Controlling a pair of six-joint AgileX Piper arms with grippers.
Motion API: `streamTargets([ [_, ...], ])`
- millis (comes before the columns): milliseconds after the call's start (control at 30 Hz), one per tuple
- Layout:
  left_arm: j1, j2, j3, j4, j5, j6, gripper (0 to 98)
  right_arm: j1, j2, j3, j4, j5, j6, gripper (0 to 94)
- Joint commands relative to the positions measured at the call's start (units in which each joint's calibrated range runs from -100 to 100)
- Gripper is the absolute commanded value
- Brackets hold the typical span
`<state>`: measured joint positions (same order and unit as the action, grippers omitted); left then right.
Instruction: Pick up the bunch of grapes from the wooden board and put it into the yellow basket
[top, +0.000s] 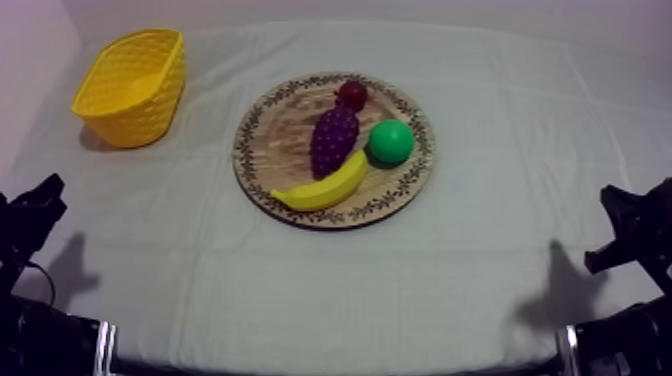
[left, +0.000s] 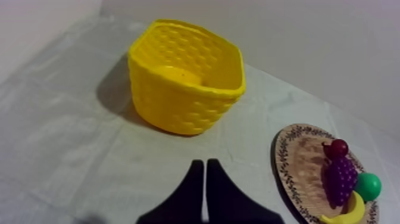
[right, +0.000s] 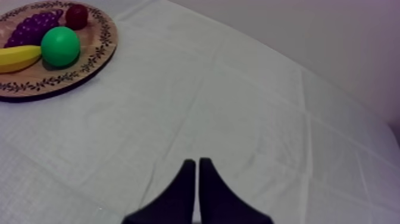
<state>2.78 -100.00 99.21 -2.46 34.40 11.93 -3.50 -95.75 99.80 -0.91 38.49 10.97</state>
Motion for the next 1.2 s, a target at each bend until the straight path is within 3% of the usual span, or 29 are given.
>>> streamTargets([
  [0, 0.0, 0.0, 0.0, -0.01, 0.0, 0.0, 0.0, 0.0, 0.0, 0.0, 0.0, 0.0, 0.0, 0.3],
  [233, 0.3, 0.0, 0.0, -0.01, 0.0, -0.1, 0.0, 0.0, 0.0, 0.0, 0.0, 0.0, 0.0, 0.3],
  [567, 6.5, 0.0, 0.1, -0.01, 0.1, 0.3, 0.0, 0.0, 0.0, 0.0, 0.0, 0.0, 0.0, 0.3],
  [667, 7.8, 0.0, -1.0, 0.07, 2.6, 1.3, 0.0, 0.0, 0.0, 0.0, 0.0, 0.0, 0.0, 0.3],
  [967, 8.9, 8.0, -5.5, 0.32, 6.7, -3.7, 0.0, 0.0, 0.0, 0.0, 0.0, 0.0, 0.0, 0.3],
  [1167, 9.7, 16.9, -13.5, 0.69, 8.5, -3.5, 0.0, 0.0, 0.0, 0.0, 0.0, 0.0, 0.0, 0.3],
])
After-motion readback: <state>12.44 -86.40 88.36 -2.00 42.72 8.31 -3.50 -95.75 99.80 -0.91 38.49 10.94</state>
